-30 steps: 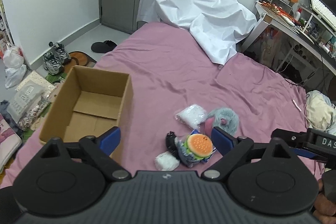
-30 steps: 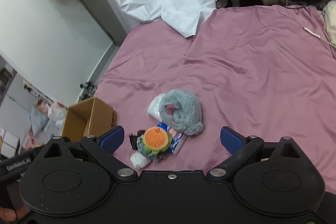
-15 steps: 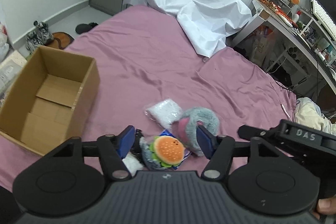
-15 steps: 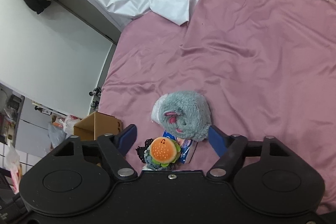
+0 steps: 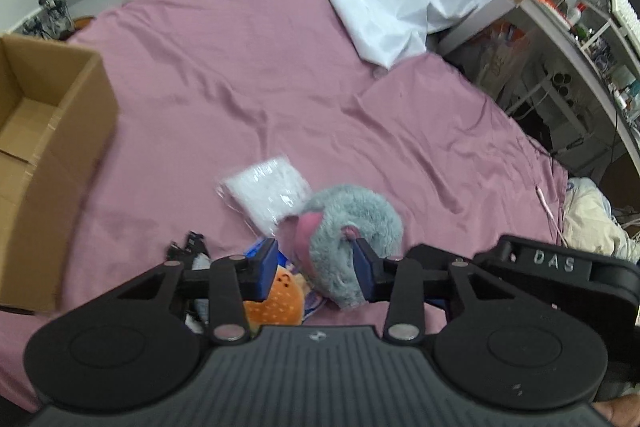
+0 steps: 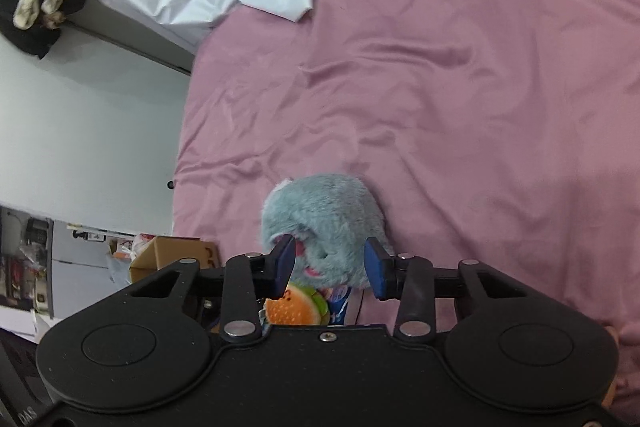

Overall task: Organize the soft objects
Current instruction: 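Reach both tools to the grey plush mouse and close both grippers on it, then lift the grey plush mouse and carry it over the cardboard box, then lower the plush mouse into the box and open both grippers, then grasp the blue-grey cloth with the left gripper while the right gripper grasps the burger plush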

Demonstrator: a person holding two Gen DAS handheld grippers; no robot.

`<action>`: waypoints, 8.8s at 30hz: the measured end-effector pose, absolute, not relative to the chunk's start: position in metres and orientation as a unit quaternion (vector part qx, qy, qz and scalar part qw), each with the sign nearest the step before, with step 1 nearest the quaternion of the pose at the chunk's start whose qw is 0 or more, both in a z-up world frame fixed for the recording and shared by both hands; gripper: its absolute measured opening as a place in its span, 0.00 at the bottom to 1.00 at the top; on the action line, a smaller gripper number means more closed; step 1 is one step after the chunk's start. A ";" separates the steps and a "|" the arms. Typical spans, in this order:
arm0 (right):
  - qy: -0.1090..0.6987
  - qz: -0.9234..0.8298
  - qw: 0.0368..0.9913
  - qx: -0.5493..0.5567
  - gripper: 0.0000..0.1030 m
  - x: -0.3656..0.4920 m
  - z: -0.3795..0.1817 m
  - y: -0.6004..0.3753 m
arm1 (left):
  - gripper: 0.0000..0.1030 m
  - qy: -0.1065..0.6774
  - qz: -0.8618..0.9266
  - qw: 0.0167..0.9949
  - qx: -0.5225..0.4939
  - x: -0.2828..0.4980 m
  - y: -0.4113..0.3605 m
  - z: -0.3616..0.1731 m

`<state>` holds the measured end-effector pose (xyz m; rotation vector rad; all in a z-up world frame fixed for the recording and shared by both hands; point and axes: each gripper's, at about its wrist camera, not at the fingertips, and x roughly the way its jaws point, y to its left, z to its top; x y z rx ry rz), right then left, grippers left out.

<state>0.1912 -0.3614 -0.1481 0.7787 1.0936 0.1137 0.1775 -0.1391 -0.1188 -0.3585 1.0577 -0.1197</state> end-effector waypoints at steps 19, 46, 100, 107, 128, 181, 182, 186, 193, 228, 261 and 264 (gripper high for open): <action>0.527 0.034 0.765 0.368 0.41 0.225 -0.182 -0.356 | 0.20 0.521 -0.069 0.826 -0.203 0.212 -0.149 -0.159; 0.445 0.159 0.827 0.304 0.15 0.181 -0.101 -0.306 | 0.13 0.451 -0.057 0.867 -0.207 0.160 -0.091 -0.070; 0.416 0.267 0.823 0.281 0.27 0.185 -0.077 -0.132 | 0.09 0.389 0.057 0.886 -0.246 0.159 0.111 -0.065; 0.435 0.247 0.821 0.276 0.28 0.188 -0.090 -0.131 | 0.09 0.408 0.074 0.879 -0.234 0.185 0.115 -0.090; 0.450 0.211 0.816 0.295 0.31 0.192 -0.100 -0.148 | 0.51 0.465 0.136 0.860 -0.158 0.205 0.109 -0.107; 0.397 0.201 0.882 0.154 1.00 0.126 -0.033 -0.259 | 1.00 0.396 0.079 0.909 -0.105 0.098 0.006 0.001; 0.398 0.202 0.882 0.151 1.00 0.125 -0.033 -0.261 | 1.00 0.398 0.078 0.908 -0.106 0.096 0.003 0.000; 0.403 0.200 0.880 0.153 1.00 0.121 -0.037 -0.274 | 1.00 0.400 0.076 0.908 -0.100 0.091 -0.011 0.000; 0.411 0.198 0.875 0.162 1.00 0.118 -0.045 -0.294 | 1.00 0.410 0.073 0.905 -0.087 0.087 -0.036 -0.003; 0.517 0.151 0.779 0.322 0.75 0.153 -0.121 -0.325 | 0.61 0.465 0.071 0.856 -0.215 0.118 -0.076 -0.107; 0.603 0.110 0.737 0.285 0.24 0.190 -0.177 -0.278 | 0.10 0.504 0.053 0.807 -0.303 0.145 -0.067 -0.169; 0.593 0.108 0.746 0.282 0.18 0.188 -0.173 -0.281 | 0.10 0.503 0.052 0.810 -0.298 0.145 -0.068 -0.169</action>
